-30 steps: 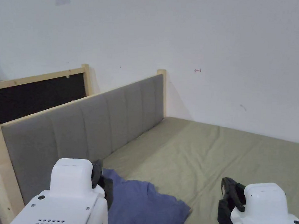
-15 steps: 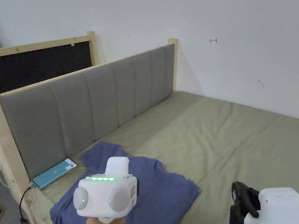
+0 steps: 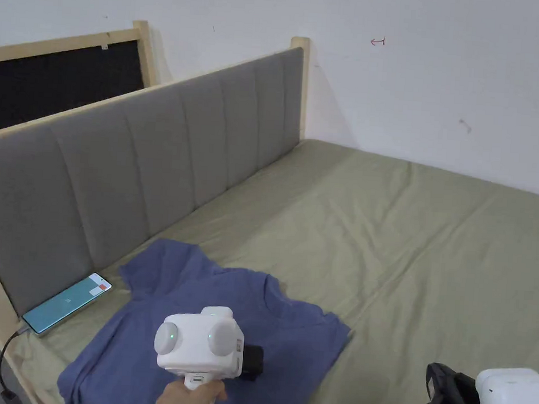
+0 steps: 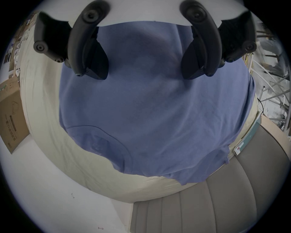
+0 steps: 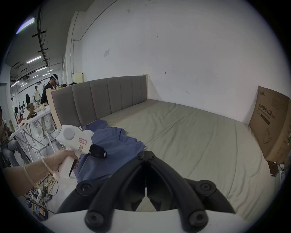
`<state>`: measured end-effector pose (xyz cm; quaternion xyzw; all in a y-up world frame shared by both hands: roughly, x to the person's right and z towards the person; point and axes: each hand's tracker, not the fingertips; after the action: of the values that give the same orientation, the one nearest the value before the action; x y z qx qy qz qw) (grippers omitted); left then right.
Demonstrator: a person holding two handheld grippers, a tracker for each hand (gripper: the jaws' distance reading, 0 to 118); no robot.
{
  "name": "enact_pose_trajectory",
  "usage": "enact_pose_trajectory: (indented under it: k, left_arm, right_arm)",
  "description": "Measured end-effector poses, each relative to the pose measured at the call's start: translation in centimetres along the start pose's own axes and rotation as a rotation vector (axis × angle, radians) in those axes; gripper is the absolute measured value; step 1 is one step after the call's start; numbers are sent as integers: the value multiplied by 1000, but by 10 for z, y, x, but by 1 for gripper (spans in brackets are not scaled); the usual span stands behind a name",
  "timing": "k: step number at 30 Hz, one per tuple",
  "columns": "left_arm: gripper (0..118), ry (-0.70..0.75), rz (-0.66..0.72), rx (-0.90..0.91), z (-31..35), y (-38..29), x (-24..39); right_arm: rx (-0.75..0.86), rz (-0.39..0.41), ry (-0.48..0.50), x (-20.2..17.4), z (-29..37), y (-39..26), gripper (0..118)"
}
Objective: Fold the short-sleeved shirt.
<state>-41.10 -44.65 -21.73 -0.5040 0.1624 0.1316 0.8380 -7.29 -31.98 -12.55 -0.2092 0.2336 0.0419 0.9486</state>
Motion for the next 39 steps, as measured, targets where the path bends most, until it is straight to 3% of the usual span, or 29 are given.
enact_pose_trajectory:
  k: [4,5,6,7,8,9,13,19,26,30,35,39]
  left_arm:
    - [80,73,-30,-13,-14,-9,5]
    - [66,52,-32,-14,-33,1,-1]
    - [44,53,-25,-4,-29,2,2]
    - [8,50,-32,10,-27,3,4]
    - [5,73,-41,28,-26,4,5]
    - [5,129,-44,36,-17,-2,5]
    - [5,51,-13,5,-20,4,-8]
    - [5,-138,149,53,30,5,-31]
    - [5,-317,192,184,88,31,-34]
    - [5,-368,105,273,127,59,-6]
    - [5,-578,-5,366,191,78,66]
    - [5,-749,-225,413,248,62,157]
  right_arm:
    - [-43,13,5,-1,-6,-9,0]
    - [-53,9,7,-1,-7,-11,0]
    - [-62,5,11,0,-7,-12,0]
    - [-66,0,12,0,-8,-14,0]
    - [-70,-5,13,1,-8,-15,0]
    - [-77,-11,11,1,-9,-15,0]
    - [-78,-36,11,6,-4,-16,0]
    - [-73,-84,-40,25,7,-17,0]
    - [-48,-151,-101,50,30,-16,0]
    - [-11,-189,-139,64,50,-12,0]
    - [50,-234,-217,90,82,-8,0]
    - [112,-268,-310,115,118,-3,0]
